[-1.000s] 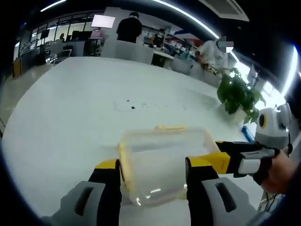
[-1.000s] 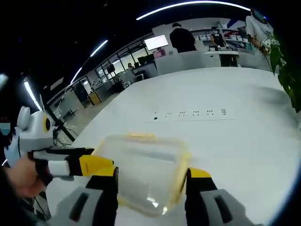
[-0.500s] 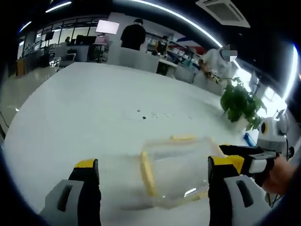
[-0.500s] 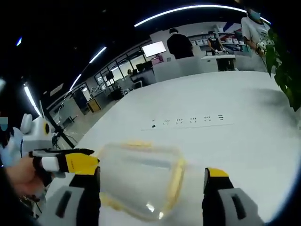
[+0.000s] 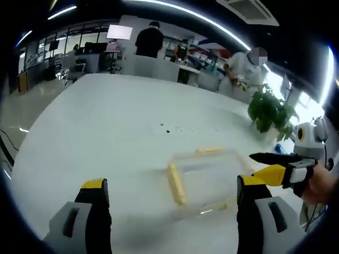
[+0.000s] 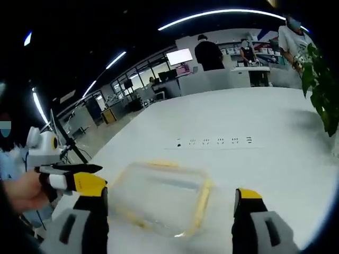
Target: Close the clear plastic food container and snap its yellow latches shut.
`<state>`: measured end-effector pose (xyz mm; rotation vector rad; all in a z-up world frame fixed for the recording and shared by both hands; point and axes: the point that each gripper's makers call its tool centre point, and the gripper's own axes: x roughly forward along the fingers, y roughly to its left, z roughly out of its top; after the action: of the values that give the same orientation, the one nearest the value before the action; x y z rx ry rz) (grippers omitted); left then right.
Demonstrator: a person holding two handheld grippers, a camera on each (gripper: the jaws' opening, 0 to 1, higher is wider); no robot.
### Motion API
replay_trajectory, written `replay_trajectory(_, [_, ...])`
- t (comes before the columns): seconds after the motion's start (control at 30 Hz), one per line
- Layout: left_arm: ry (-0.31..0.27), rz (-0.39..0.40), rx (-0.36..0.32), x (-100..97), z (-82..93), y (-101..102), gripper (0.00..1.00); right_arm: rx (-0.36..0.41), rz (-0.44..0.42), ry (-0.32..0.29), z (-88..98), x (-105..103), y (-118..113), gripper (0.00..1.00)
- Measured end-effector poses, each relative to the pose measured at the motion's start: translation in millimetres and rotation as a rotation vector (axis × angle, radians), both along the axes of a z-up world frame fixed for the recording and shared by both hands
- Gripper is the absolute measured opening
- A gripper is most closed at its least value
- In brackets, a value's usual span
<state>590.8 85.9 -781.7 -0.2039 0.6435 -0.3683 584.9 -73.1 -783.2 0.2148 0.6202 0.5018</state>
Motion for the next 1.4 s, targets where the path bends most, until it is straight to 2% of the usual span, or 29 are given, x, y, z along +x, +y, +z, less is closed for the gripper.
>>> replay_trajectory(0.33, [-0.036, -0.043, 0.026, -40.7, 35.0, 7.6, 0.99, -0.037, -0.001, -0.04, 35.8, -53.4, -15.4, 1.0])
replay_trajectory(0.7, [-0.093, -0.1, 0.048, -124.1, 78.4, 31.1, 0.99, -0.067, 0.021, -0.101, 73.2, -142.0, -28.8, 1.0])
replay_trajectory(0.93, [-0.114, -0.104, 0.06, -174.9, 96.6, 52.8, 0.99, -0.083, 0.009, -0.123, 82.7, -198.0, -38.0, 1.0])
replay_trajectory(1.1, [-0.117, -0.097, 0.053, -208.7, 102.6, 65.4, 0.99, -0.091, -0.009, -0.127, 84.5, -232.9, -46.0, 1.0])
replay_trajectory(1.3, [-0.115, -0.107, 0.059, -242.4, 98.8, 75.2, 0.99, -0.101, -0.039, -0.134, 85.5, -266.0, -59.7, 1.0])
replay_trajectory(1.4, [-0.105, -0.124, 0.085, -258.3, 95.1, 80.2, 0.99, -0.124, -0.049, -0.135, 82.7, -278.8, -68.8, 1.0])
